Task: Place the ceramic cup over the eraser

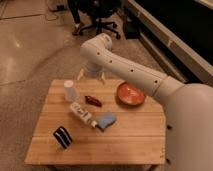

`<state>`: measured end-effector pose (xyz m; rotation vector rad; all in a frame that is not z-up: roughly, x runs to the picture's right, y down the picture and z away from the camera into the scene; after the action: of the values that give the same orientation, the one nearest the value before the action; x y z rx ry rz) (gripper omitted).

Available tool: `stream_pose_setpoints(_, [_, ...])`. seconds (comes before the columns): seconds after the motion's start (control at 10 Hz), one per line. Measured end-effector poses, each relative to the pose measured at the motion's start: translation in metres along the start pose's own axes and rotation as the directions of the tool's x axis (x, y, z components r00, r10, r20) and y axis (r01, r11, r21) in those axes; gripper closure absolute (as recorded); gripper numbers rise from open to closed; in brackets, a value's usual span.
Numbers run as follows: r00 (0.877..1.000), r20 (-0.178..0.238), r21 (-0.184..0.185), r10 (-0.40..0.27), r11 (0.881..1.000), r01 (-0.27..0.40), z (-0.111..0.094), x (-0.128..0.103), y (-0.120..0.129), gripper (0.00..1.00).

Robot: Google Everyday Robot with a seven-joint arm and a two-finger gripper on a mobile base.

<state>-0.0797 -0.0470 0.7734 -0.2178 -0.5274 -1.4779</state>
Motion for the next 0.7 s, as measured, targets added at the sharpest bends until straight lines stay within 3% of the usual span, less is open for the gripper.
stream_pose_setpoints(0.2, [1.0, 0.001, -0.001, 0.0, 1.0, 0.0, 0.001, 0.001, -0.001, 0.2])
stream_pose_setpoints(0.7, [0.993, 0.045, -0.031, -0.11, 0.993, 0.112, 0.051, 0.021, -0.044, 0.2])
